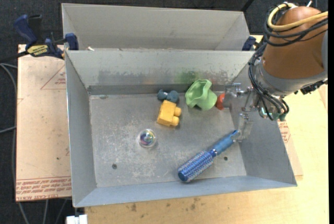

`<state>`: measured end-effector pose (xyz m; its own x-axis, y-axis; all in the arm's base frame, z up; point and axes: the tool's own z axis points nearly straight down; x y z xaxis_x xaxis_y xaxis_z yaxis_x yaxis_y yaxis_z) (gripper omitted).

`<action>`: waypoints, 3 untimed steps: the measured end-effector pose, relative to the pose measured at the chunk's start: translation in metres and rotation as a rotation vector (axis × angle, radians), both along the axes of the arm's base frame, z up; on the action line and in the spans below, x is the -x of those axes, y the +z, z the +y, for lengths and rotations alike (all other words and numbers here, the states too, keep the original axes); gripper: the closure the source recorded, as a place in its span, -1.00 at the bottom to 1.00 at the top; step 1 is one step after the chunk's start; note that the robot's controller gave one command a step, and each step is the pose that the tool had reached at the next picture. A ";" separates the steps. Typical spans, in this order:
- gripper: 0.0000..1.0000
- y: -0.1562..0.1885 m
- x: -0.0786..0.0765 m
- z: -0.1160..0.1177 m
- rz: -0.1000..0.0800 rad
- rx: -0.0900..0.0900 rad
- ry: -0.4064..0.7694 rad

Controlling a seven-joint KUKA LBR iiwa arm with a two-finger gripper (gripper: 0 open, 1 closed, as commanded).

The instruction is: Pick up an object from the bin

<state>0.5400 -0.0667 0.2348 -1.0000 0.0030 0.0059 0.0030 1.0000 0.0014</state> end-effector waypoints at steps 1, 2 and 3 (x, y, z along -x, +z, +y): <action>-1.00 -0.169 0.044 0.003 -0.002 -0.001 0.092; 1.00 -0.165 0.041 0.003 -0.007 0.000 0.095; 1.00 0.051 0.030 -0.009 -0.016 0.003 0.042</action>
Offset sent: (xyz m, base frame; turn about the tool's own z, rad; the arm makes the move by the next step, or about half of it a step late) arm -0.0421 0.0016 -0.1648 -0.0937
